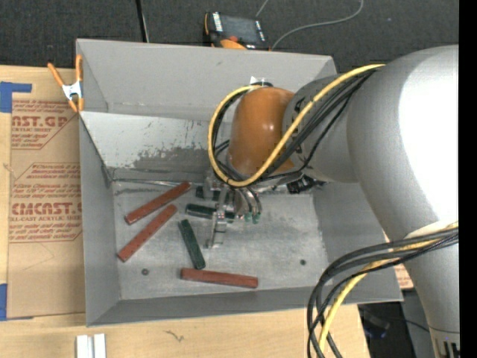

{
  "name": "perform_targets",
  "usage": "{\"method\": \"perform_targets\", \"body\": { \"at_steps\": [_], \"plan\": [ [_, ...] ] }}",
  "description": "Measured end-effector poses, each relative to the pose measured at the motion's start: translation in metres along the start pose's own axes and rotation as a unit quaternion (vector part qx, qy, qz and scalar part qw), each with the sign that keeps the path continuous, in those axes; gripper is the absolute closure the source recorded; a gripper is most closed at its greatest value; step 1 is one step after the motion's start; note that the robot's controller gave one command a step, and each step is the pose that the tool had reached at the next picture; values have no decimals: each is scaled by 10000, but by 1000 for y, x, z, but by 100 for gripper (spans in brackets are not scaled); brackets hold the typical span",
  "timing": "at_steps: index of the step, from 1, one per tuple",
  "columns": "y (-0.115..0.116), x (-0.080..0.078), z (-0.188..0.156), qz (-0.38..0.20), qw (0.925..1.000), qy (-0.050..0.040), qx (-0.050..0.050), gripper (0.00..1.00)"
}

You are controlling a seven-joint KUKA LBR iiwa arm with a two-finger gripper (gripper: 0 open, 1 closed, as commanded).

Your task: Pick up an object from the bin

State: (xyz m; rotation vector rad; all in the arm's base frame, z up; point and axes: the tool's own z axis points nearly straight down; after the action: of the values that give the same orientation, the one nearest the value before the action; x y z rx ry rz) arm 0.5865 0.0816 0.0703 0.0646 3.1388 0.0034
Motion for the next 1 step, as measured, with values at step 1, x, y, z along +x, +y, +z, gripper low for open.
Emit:
{"method": "perform_targets", "body": {
  "at_steps": [1],
  "plan": [
    [0,-2,-2,3,10000,-31,-7,100]
  ]
}}
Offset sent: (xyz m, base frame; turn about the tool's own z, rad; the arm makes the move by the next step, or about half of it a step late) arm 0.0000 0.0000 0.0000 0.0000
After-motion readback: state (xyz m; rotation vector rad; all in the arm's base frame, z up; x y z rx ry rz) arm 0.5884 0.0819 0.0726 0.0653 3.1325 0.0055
